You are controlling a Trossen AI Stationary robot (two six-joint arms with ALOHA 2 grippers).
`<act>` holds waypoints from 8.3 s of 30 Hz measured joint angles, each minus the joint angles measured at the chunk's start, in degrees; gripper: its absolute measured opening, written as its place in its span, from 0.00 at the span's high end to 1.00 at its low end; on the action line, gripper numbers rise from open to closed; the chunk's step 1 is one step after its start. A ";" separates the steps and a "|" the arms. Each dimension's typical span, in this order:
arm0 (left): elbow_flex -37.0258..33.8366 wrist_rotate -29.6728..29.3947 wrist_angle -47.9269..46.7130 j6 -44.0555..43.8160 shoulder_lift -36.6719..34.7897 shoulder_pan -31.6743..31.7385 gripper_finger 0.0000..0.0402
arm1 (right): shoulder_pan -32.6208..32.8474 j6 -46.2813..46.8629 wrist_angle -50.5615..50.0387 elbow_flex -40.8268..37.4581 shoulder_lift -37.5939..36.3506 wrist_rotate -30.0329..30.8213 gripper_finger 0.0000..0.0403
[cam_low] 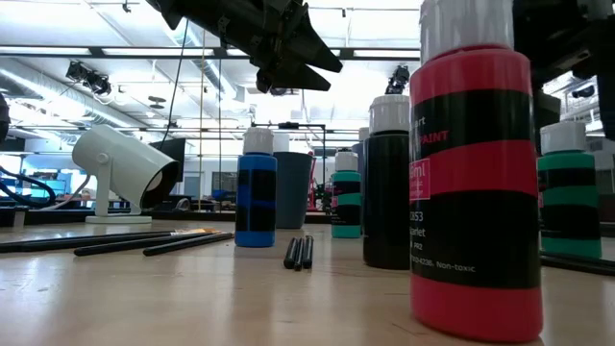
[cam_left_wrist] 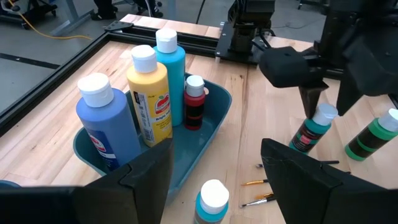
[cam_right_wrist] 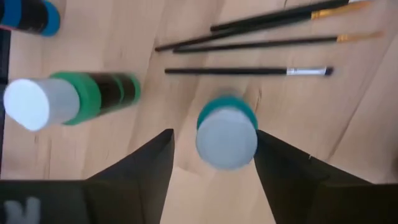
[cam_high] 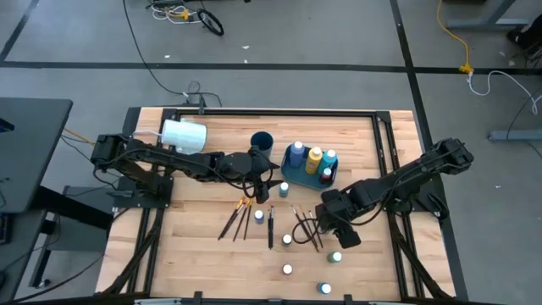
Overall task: Pick & Place Paint Supplies
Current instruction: Put the small light blue paint bottle into the blue bin, then put the small blue paint bottle into the blue bin
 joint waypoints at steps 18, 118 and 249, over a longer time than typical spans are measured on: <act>0.00 0.05 -0.02 0.00 0.00 -0.02 0.38 | 0.02 -0.91 2.72 0.00 0.00 5.04 0.59; -1.20 5.20 0.26 -0.09 -0.02 -0.07 0.38 | -12.78 -2.77 -4.00 5.35 -10.76 26.04 0.53; 0.59 -7.52 14.72 -7.48 17.81 7.54 0.54 | -12.78 -17.13 45.28 -26.02 -30.71 27.66 0.53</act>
